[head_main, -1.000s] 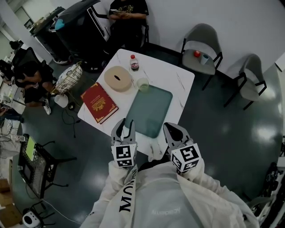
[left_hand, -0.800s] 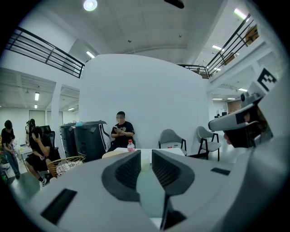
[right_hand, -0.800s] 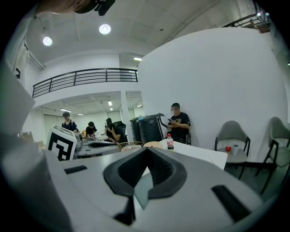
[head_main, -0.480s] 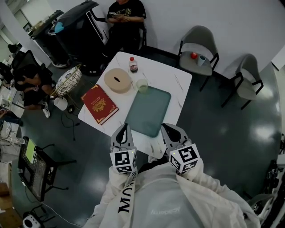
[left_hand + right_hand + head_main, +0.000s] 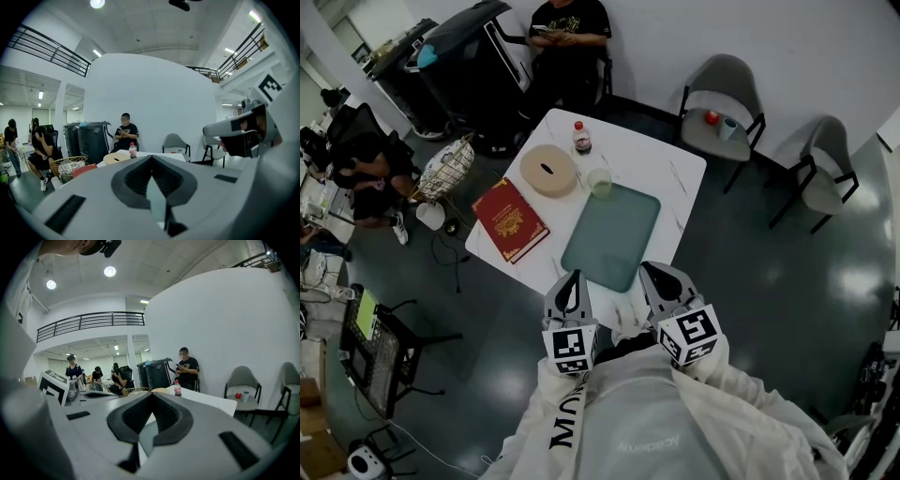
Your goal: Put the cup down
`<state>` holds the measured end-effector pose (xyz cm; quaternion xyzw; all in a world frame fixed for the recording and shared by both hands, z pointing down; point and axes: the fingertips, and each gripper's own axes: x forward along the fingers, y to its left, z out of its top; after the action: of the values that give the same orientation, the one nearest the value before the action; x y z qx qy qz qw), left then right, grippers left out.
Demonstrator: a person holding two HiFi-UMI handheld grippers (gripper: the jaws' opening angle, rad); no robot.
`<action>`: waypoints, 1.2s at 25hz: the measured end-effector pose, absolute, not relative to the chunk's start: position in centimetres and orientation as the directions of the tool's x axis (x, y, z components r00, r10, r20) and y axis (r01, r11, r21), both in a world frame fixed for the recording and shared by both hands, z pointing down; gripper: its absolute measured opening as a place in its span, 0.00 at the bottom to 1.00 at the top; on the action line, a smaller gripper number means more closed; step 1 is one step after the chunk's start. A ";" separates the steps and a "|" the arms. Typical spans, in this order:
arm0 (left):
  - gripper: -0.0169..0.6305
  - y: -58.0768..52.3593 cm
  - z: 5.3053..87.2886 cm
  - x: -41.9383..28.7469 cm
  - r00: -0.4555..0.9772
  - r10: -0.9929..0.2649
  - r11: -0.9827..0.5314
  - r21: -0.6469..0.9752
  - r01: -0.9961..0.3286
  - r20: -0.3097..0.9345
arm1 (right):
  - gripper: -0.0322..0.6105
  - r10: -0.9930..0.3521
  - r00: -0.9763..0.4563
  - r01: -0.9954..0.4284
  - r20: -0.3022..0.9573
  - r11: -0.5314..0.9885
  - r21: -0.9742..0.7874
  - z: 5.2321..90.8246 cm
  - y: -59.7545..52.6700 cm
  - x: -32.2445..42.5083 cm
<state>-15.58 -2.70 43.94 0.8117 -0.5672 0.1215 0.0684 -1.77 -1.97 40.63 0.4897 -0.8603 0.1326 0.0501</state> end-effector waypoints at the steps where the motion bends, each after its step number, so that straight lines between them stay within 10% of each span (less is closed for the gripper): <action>1: 0.04 -2.6 44.2 -15.5 0.323 -0.904 -0.342 -0.022 -0.939 0.281 | 0.06 -0.827 -0.519 -0.854 0.216 0.489 -0.180 40.7 -2.2 -1.6; 30: 0.04 -6.4 43.9 -12.1 0.268 -0.907 -0.307 -0.074 -0.949 0.323 | 0.06 -0.787 -0.590 -0.806 0.180 0.559 -0.197 40.3 -7.8 0.8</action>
<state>-12.12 -6.37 43.85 0.7936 -0.5848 0.1542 0.0672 0.82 -7.81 40.34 0.4515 -0.8821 0.1297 0.0355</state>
